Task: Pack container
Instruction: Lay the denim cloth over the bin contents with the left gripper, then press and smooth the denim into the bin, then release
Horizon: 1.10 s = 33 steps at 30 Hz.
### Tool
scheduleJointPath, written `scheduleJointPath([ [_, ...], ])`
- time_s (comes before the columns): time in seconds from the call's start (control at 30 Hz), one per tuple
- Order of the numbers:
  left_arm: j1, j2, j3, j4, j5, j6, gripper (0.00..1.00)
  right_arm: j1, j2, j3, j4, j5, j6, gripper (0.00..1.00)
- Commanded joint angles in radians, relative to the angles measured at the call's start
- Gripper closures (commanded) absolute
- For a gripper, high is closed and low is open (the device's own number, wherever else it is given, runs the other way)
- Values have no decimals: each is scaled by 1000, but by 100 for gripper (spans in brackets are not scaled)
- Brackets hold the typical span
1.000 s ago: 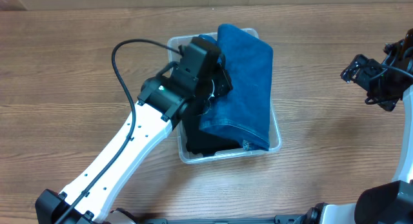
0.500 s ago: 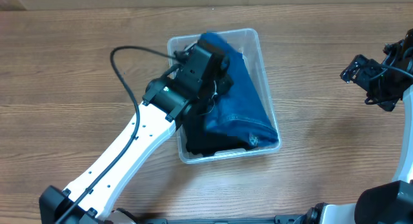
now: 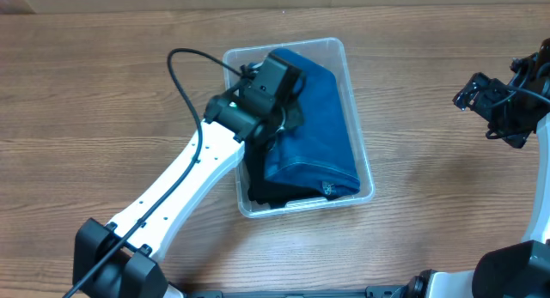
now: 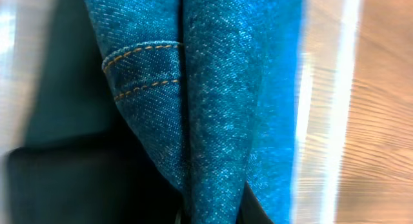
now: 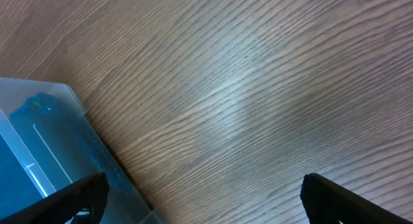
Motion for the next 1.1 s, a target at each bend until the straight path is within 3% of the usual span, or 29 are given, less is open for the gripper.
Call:
scheduleJointPath([
  [0.0,58,-94,21,-84,-55,145,0,5,-4,2,4,-2,-4,0],
  [0.07,80,-129,23,-81,-65,295,0,5,-4,2,4,-2,-4,0],
  [0.13,80,-204,24,27,-55,532,0,5,-4,2,5,-2,-4,0],
  [0.17,76,-215,24,60,-17,593,6,5,-4,2,5,-2,-4,0],
  [0.2,76,-223,24,97,81,694,29,5,-4,2,5,-2,-4,0],
  [0.23,76,-222,23,124,196,763,68,5,-4,2,5,-2,-4,0],
  [0.27,76,-213,23,134,251,766,89,5,-4,2,5,-2,-4,0],
  [0.3,76,-193,23,133,329,751,96,5,-4,2,4,-2,-4,0],
  [0.37,76,-130,22,116,486,750,96,5,-4,2,4,-2,-5,0],
  [0.5,82,20,21,42,650,761,96,5,-4,2,4,-2,-4,0],
  [0.7,148,267,16,35,1146,790,96,5,-4,2,4,-2,-5,0],
  [0.8,186,386,-4,29,1247,739,96,5,-4,2,4,-2,-5,0],
  [0.87,205,462,-28,43,1342,771,96,5,-4,2,4,-2,-5,0],
  [1.0,215,571,-33,8,1337,827,96,5,-4,2,3,-2,-5,0],
  [1.07,215,542,-32,-11,1144,826,96,5,-4,2,0,-3,-4,0],
])
